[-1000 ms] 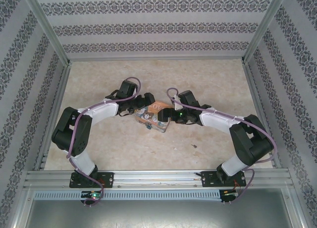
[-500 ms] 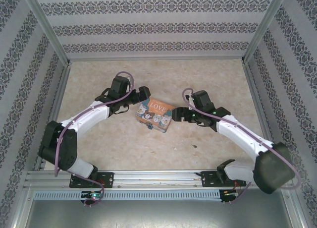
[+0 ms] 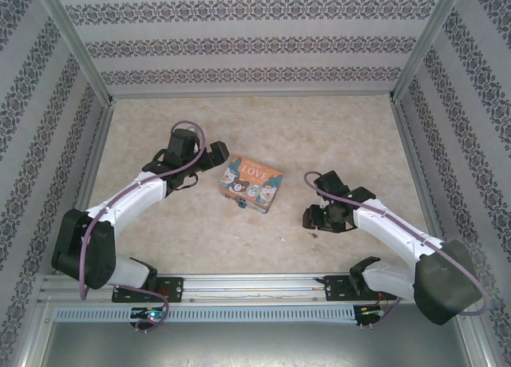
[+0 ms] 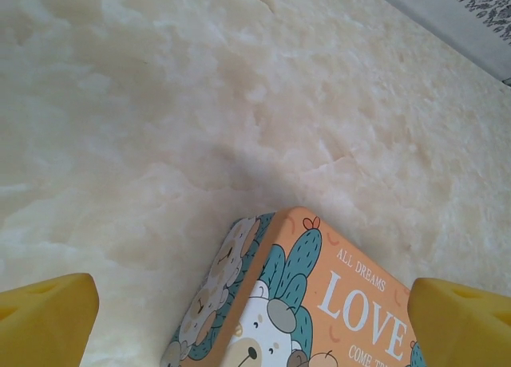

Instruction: Unlock a padlock with a key

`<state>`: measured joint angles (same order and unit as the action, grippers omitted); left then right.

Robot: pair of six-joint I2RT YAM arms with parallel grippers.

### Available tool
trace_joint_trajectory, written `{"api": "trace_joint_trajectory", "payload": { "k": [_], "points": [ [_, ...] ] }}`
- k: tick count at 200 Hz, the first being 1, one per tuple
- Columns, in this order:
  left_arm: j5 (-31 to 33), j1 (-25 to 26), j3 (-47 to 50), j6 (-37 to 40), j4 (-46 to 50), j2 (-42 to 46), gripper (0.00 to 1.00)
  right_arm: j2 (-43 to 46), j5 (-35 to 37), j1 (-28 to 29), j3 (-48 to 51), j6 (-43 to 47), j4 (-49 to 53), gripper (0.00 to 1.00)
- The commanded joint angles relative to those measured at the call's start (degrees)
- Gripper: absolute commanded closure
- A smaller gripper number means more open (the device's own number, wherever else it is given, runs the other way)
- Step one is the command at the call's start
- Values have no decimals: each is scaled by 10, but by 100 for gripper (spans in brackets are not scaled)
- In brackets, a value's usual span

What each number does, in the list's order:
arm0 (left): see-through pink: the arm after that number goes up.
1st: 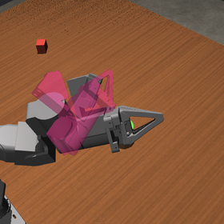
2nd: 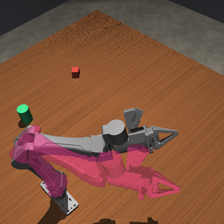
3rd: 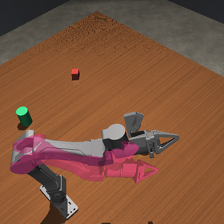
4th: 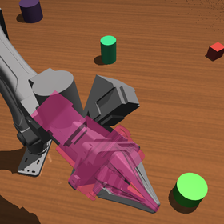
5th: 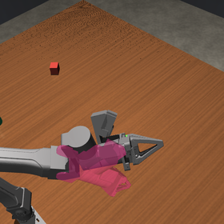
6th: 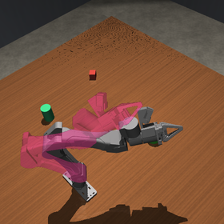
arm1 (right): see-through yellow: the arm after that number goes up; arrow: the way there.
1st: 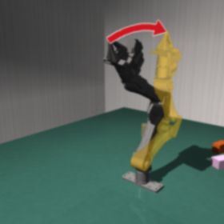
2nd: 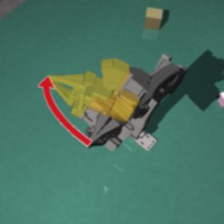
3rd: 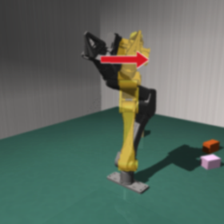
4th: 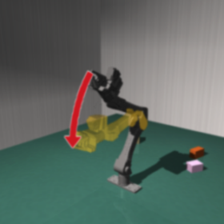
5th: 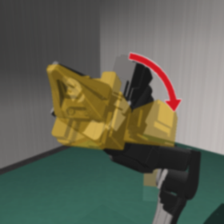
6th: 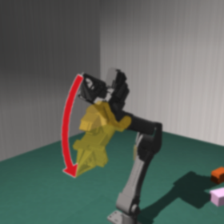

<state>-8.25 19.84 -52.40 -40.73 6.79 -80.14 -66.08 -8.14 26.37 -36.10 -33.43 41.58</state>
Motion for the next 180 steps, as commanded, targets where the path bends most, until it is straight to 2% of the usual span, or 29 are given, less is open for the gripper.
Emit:
{"api": "trace_joint_trajectory", "payload": {
  "k": [1, 60, 115, 180],
  "points": [
    [16, -8, 10, 6, -9, 21, 1, -18, 10, 1, 15, -4, 1, 51],
    [19, -18, 33, -2, -6, 42, 1, -61, 21, 16, 20, -2, -12, 62],
    [23, -24, 51, -7, -4, 60, 1, -89, 23, 22, 14, 6, -17, 69],
    [25, -28, 62, -9, -4, 72, 1, -102, 28, 30, 6, 10, -12, 72]
  ]
}}
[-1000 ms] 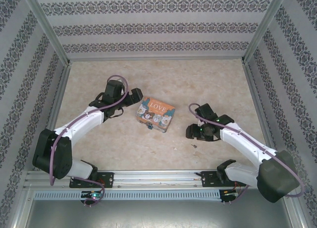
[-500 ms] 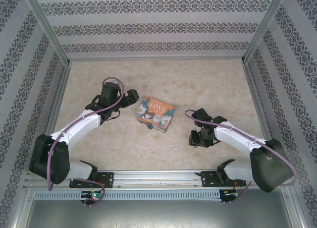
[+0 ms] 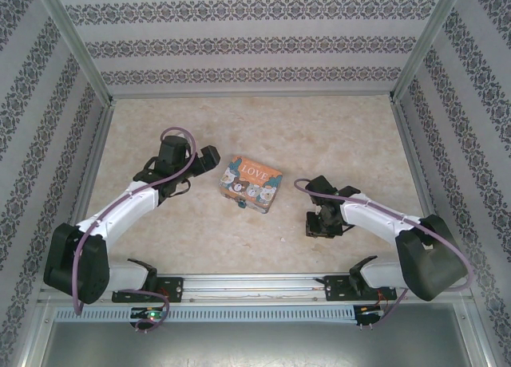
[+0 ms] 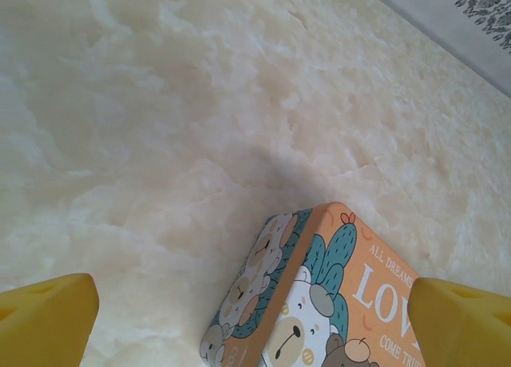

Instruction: Unlock a padlock with a key

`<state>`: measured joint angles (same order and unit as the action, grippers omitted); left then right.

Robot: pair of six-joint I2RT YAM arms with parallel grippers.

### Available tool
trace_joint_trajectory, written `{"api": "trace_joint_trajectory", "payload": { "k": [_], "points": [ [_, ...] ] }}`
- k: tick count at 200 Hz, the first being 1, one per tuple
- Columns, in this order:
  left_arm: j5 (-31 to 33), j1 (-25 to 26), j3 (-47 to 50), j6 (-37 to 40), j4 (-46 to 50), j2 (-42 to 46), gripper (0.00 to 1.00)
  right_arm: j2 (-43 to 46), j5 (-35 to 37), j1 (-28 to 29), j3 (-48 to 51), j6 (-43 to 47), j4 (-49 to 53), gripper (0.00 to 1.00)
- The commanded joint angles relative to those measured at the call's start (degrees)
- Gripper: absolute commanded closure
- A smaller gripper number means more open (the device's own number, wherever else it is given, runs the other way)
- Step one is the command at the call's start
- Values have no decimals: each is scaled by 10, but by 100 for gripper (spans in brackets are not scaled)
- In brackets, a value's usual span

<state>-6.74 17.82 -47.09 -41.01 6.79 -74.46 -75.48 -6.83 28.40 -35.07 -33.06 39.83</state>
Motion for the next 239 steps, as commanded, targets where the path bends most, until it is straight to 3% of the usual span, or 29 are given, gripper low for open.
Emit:
{"api": "trace_joint_trajectory", "payload": {
  "k": [1, 79, 121, 200, 239],
  "points": [
    [10, -8, 9, -6, -4, 16, 1, -8, 15, 10, -5, 6, 6, 72],
    [11, -15, 10, -1, 5, 29, 1, -18, 17, 14, -11, 6, 11, 82],
    [13, -21, 11, 1, 12, 42, 1, -8, 9, 14, -7, -5, 7, 100],
    [-36, -24, 2, -28, 16, 82, 0, 92, -70, -23, -13, -29, -74, 100],
    [-111, -12, 8, -120, -40, 80, 0, 142, -117, -30, -24, -45, -169, 100]
  ]
}}
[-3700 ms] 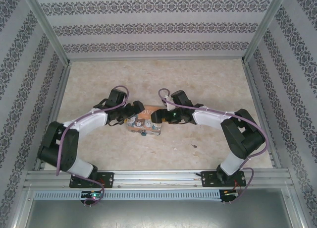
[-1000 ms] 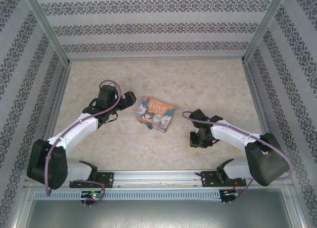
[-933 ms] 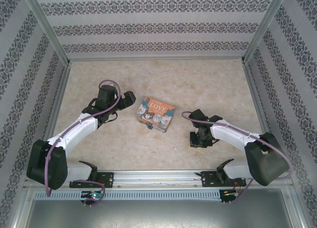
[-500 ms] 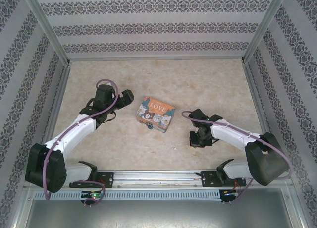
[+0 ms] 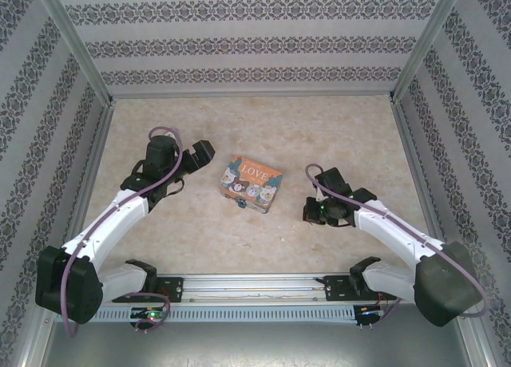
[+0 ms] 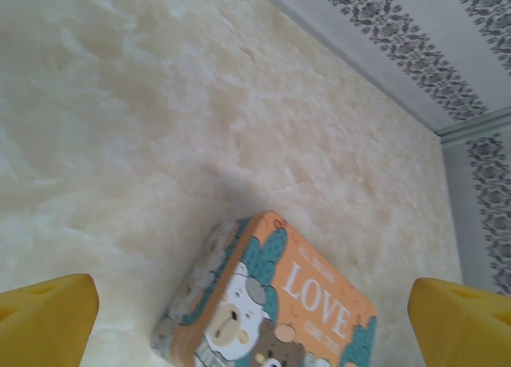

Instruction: Unlock a padlock with a key

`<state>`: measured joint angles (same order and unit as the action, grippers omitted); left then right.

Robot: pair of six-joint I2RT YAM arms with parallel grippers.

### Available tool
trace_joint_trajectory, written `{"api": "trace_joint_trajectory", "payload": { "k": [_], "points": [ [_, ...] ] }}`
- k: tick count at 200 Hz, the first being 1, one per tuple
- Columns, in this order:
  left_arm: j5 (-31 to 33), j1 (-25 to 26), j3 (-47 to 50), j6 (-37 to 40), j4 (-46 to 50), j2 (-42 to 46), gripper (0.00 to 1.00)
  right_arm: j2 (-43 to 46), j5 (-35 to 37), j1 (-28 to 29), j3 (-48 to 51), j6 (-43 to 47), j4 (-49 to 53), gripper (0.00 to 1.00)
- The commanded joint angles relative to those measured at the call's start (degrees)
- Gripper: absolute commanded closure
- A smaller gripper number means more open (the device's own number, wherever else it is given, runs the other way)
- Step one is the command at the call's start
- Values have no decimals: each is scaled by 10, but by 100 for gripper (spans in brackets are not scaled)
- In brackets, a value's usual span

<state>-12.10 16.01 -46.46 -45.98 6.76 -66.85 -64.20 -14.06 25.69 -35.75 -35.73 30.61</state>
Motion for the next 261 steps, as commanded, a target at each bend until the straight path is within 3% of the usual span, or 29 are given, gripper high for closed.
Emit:
{"api": "trace_joint_trajectory", "payload": {
  "k": [1, 70, 138, 189, 261],
  "points": [
    [-59, 7, 1, -73, -42, 4, 0, 31, -45, -3, -17, -19, -80, 100],
    [-89, 126, -15, -250, -264, -79, 3, 128, -74, -22, 16, -126, -372, 100],
    [17, 217, -2, -425, -472, -116, 4, 109, -48, -35, 8, -311, -609, 100],
    [72, 256, 5, -551, -622, -177, 5, 94, 14, -12, 22, -339, -677, 100],
    [85, 282, -45, -608, -695, -246, 11, 51, 19, 19, 9, -329, -707, 100]
  ]
}}
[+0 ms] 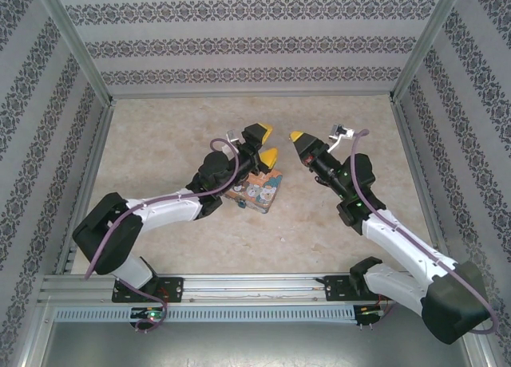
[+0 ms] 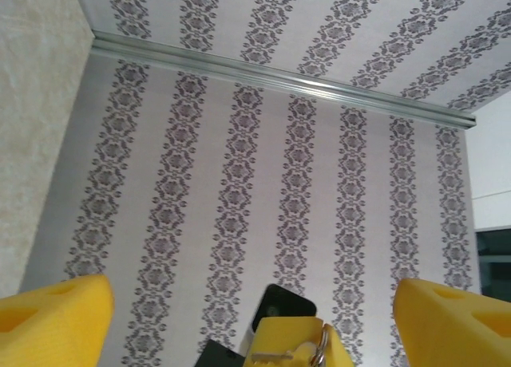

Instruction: Unlock a padlock with a key

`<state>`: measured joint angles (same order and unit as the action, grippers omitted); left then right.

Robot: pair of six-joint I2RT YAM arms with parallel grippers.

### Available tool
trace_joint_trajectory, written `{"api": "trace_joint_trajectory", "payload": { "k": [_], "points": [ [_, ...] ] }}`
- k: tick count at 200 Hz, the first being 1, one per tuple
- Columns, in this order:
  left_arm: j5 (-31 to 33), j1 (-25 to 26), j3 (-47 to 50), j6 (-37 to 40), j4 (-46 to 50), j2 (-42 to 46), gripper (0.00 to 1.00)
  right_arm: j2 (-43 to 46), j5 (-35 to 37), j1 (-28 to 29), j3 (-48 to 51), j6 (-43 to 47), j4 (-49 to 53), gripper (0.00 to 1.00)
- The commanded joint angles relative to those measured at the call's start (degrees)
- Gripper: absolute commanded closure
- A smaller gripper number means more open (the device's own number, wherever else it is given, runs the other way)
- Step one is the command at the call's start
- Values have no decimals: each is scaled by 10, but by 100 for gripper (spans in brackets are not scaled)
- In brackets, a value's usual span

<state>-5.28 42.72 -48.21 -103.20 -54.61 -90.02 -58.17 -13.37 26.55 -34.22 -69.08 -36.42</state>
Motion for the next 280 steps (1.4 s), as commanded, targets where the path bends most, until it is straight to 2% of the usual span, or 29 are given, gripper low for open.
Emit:
{"api": "trace_joint_trajectory", "payload": {
  "k": [1, 66, 108, 146, 231, 280],
  "points": [
    [17, 15, -28, -36, -81, -15, 11, -10, 12, 11, -7, 6, -37, 100],
    [24, 31, -54, -44, -94, -37, 18, -45, 14, 39, -21, 28, -42, 100],
    [44, 31, -38, -19, -65, -6, 24, -38, 32, 46, -7, 33, -37, 100],
    [58, 31, -19, -8, -47, 17, 33, -24, 42, 45, 2, 36, -27, 100],
    [52, 30, -17, -12, -56, 1, 60, -15, 42, 46, 5, 41, -23, 100],
    [48, 30, -15, -14, -53, -10, 68, -11, 41, 47, 4, 46, -20, 100]
  ]
}}
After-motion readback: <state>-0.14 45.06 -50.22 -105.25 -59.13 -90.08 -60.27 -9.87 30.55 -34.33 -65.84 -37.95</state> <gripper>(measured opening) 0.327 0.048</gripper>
